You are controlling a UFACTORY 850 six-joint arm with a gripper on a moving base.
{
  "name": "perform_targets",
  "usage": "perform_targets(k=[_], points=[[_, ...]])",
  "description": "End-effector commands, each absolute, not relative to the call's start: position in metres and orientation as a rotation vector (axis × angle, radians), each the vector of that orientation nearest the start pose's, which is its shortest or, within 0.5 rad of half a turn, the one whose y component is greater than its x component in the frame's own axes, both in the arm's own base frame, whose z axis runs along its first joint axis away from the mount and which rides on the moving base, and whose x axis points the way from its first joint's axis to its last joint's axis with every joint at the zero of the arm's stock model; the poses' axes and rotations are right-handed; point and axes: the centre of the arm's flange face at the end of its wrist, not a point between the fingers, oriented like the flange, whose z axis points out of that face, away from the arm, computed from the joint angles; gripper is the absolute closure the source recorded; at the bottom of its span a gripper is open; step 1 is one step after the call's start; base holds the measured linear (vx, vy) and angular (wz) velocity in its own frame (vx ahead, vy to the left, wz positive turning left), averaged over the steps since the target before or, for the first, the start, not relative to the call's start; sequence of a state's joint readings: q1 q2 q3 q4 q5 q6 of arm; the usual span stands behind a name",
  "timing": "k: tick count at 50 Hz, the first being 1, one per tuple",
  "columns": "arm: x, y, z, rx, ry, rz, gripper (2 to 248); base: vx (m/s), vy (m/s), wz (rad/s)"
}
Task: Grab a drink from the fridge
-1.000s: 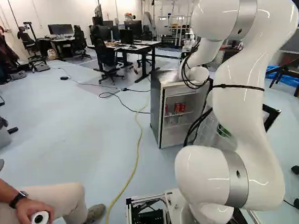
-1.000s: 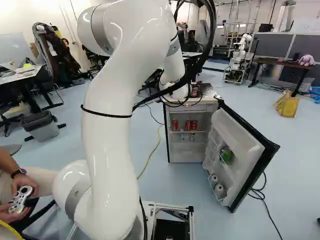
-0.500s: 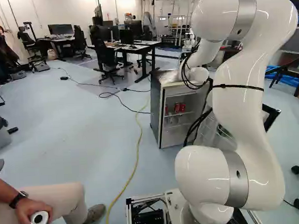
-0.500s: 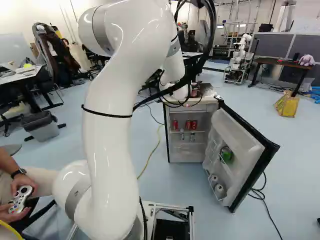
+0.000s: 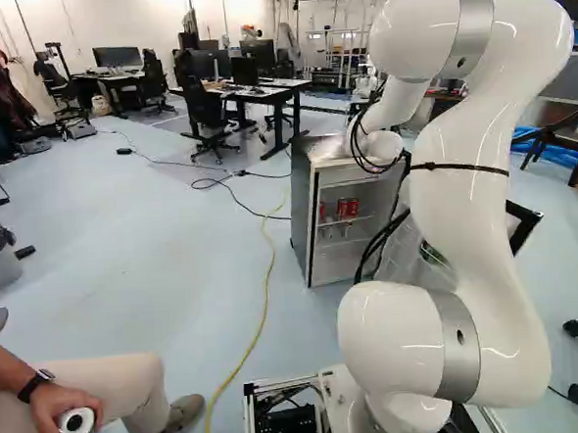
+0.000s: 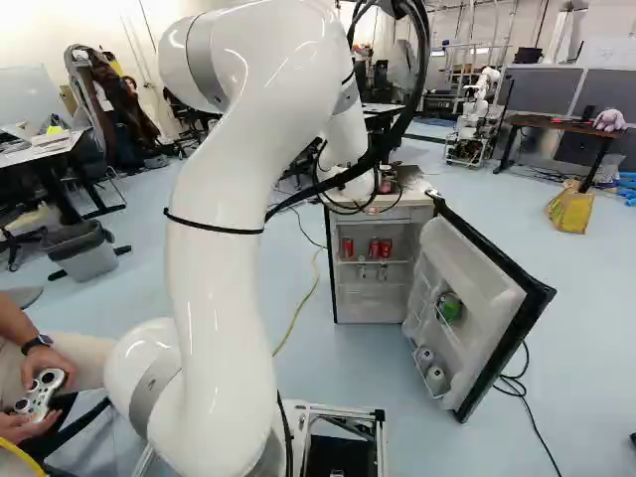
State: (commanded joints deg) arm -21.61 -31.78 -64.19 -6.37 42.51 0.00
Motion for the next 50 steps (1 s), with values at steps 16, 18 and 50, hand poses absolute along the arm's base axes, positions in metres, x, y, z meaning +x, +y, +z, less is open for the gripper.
perform_targets(k=[16,18,50], points=[[0.6040,-0.2320,0.3927,-2.667,0.318,-2.020,55,0.000,0.000,0.000],[0.6040,-0.2320,0.3927,-2.667,0.318,-2.020,55,0.000,0.000,0.000],[0.5986,-0.2304,0.3935,-2.670,0.320,-2.014,3,0.000,0.000,0.000]])
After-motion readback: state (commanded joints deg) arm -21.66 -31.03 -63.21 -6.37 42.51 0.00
